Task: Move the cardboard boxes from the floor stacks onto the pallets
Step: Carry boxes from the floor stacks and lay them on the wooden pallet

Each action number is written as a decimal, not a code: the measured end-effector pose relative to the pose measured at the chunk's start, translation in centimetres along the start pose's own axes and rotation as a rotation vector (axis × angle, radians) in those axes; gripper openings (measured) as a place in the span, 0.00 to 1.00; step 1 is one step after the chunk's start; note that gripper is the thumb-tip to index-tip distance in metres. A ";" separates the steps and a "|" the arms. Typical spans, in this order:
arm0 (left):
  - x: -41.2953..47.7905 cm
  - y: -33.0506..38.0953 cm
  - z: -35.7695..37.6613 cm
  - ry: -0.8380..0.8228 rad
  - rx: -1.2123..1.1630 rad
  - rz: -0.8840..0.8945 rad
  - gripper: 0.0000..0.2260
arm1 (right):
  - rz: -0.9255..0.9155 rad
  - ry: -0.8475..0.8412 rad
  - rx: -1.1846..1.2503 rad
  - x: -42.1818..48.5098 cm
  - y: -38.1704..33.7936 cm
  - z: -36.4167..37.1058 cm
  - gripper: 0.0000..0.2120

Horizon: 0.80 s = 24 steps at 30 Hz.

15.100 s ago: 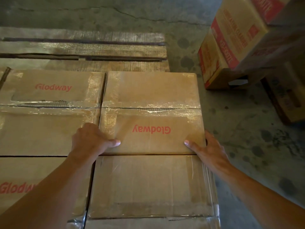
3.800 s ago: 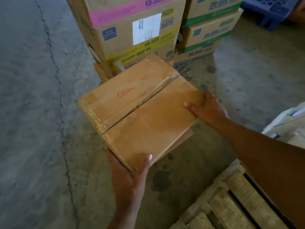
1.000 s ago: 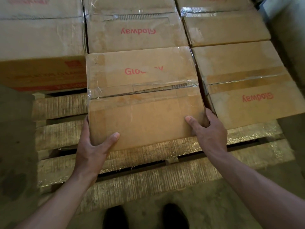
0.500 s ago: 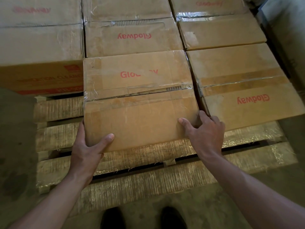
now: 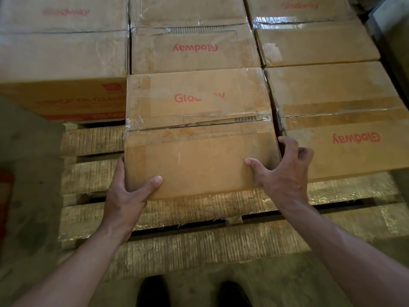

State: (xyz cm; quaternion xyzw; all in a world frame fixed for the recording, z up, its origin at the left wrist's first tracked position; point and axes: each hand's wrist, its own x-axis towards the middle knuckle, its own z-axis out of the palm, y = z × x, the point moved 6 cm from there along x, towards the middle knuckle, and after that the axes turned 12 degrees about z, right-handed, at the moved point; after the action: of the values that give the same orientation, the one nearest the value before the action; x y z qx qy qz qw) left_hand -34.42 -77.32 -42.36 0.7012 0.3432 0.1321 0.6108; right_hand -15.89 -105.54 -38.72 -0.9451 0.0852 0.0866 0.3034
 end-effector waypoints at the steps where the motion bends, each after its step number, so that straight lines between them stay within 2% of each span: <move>1: 0.0 0.0 0.0 0.001 0.011 -0.001 0.34 | -0.003 -0.008 0.001 0.4 -0.3 0.1 0.43; 9: 0.0 1.8 -0.7 -0.004 0.241 0.024 0.42 | -0.070 -0.053 -0.084 -0.1 -1.1 0.6 0.35; 12: -0.7 3.8 -2.4 0.110 0.379 0.080 0.38 | -0.143 -0.057 -0.142 -2.0 -2.8 0.9 0.30; 14: -1.7 4.6 -4.3 0.184 0.460 0.127 0.34 | -0.204 -0.116 -0.165 -4.0 -4.6 1.7 0.28; 17: -3.6 4.5 -8.4 0.256 0.525 0.137 0.31 | -0.297 -0.197 -0.183 -7.7 -7.9 3.2 0.27; 20: -6.2 3.9 -13.8 0.314 0.493 0.086 0.31 | -0.369 -0.272 -0.183 -12.3 -12.0 5.3 0.27; 24: -10.4 2.0 -24.3 0.432 0.481 0.033 0.33 | -0.464 -0.368 -0.242 -20.6 -17.9 9.5 0.28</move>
State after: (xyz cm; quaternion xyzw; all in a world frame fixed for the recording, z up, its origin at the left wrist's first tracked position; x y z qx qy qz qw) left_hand -56.11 -65.44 -32.74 0.7868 0.4747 0.2028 0.3383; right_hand -33.16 -83.32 -31.89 -0.9371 -0.1996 0.1940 0.2106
